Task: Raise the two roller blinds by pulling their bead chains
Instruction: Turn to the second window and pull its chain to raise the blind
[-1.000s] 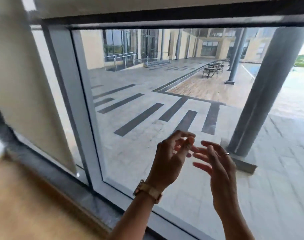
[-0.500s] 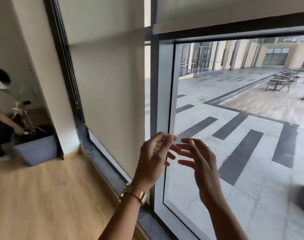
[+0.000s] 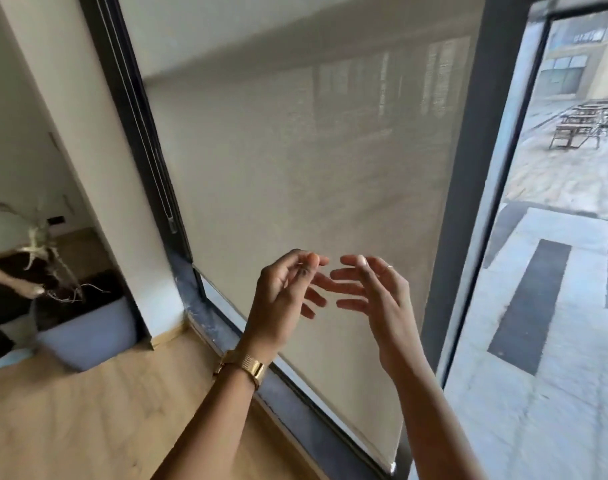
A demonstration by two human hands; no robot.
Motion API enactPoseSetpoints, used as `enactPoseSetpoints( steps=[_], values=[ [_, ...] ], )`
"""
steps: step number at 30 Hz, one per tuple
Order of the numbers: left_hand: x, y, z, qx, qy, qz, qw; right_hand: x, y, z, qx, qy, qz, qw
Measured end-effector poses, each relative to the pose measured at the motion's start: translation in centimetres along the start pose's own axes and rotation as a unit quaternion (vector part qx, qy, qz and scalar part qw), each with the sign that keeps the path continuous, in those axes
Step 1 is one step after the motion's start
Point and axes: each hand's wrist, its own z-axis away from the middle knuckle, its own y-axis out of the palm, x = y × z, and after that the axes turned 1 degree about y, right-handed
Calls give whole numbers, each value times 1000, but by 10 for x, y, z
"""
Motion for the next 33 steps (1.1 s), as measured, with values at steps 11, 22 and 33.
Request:
enactPoseSetpoints(
  steps=[11,22,33],
  values=[
    [113,-178,-161,-50,-2,90,995,-92,181,-134,-20,26,38,999],
    [221,-406,-360,-20,4,73,997,-180,398,-296,-87,19,-6,996],
    [345,-543,-518,-45,-15,64,997,-283,576,-466,-60,32,2,998]
  ],
)
